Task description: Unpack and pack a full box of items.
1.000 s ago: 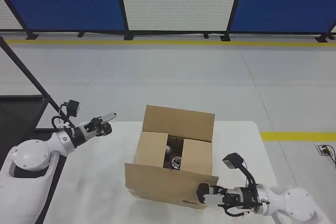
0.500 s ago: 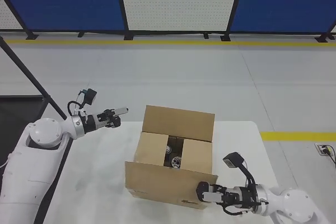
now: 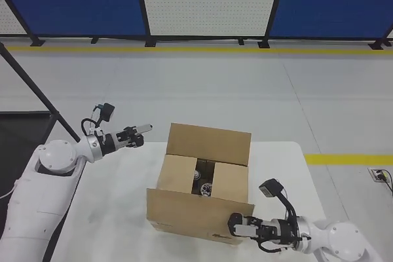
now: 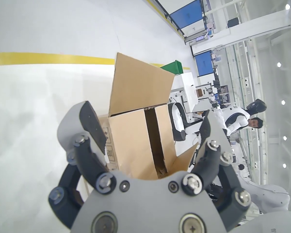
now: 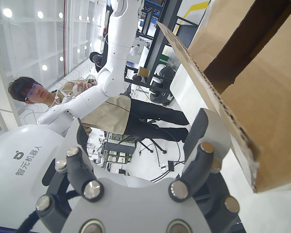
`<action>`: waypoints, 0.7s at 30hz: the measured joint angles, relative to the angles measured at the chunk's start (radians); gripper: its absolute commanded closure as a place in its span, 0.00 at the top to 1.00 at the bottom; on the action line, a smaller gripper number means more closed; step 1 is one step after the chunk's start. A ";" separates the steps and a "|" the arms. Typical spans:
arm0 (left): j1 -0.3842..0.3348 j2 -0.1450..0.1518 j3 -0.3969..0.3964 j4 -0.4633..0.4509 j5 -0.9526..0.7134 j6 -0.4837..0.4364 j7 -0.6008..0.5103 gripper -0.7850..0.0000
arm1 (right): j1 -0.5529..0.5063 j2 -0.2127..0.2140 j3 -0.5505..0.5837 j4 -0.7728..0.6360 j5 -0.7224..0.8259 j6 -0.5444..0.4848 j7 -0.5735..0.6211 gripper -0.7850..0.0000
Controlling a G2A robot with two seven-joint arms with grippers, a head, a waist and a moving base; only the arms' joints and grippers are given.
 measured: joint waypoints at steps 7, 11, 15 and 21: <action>-0.116 -0.055 0.129 0.173 0.054 -0.115 0.042 1.00 | -0.013 0.004 0.017 0.001 0.015 -0.002 0.003 1.00; -0.169 -0.093 0.200 0.274 0.087 -0.174 0.093 1.00 | -0.030 0.007 0.034 -0.008 0.019 -0.004 0.006 1.00; -0.202 -0.135 0.264 0.358 0.107 -0.241 0.140 1.00 | -0.041 0.010 0.044 -0.019 0.018 0.000 0.007 1.00; -0.237 -0.191 0.317 0.467 0.095 -0.317 0.197 1.00 | -0.048 0.013 0.050 -0.038 0.008 0.010 0.005 1.00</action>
